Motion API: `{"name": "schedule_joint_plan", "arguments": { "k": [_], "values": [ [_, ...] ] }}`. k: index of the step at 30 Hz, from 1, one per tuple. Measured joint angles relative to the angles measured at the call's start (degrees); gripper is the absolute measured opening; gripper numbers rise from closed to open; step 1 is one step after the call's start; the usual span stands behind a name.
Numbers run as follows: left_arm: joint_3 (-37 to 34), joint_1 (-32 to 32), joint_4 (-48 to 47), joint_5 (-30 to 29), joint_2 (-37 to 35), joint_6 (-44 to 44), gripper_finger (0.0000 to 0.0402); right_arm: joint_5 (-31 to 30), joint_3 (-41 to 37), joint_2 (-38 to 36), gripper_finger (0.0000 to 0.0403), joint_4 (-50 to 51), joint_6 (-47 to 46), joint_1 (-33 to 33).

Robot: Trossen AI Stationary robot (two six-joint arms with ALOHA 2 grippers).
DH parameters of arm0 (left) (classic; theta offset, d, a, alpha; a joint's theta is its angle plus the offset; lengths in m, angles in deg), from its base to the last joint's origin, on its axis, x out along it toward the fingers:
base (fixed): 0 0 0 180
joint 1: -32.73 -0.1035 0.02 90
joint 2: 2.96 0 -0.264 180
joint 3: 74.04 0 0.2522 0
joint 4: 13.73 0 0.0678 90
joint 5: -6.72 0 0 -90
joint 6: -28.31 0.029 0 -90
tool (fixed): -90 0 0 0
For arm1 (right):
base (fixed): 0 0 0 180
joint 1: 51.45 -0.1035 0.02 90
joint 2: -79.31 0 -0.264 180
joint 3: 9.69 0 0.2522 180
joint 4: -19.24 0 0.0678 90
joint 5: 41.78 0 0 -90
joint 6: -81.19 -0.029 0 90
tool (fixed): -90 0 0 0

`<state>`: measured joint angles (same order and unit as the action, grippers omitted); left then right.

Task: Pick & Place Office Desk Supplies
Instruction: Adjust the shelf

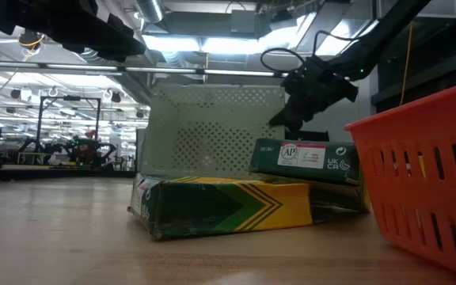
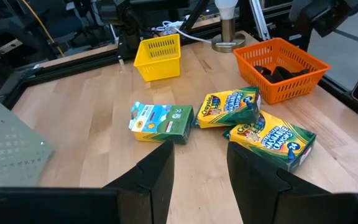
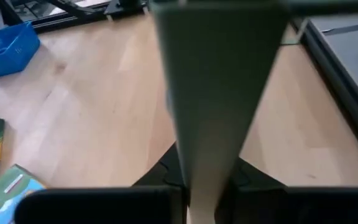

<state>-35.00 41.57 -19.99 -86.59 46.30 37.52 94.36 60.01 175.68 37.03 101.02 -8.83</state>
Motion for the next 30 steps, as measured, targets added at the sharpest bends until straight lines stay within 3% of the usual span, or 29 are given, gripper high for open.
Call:
{"name": "schedule_joint_plan", "arguments": {
  "k": [5,11,19,30],
  "values": [
    [0.0,0.0,0.0,0.0,0.0,0.02,0.0145,1.57,0.0,-0.02,0.0032,0.05,-2.82,-2.65],
    [0.0,0.0,0.02,0.0,0.0,0.04,0.0145,9.73,-0.2,-0.28,0.0031,-4.27,-15.76,-6.92],
    [0.0,0.0,0.06,-0.01,0.0,0.0,0.0145,7.46,-0.55,-2.49,0.003,-14.44,-36.41,-10.49],
    [0.0,0.02,0.53,1.29,0.0,-0.89,0.0145,7.42,-0.46,-4.32,0.0029,-19.43,-53.27,-15.09]
  ]
}}
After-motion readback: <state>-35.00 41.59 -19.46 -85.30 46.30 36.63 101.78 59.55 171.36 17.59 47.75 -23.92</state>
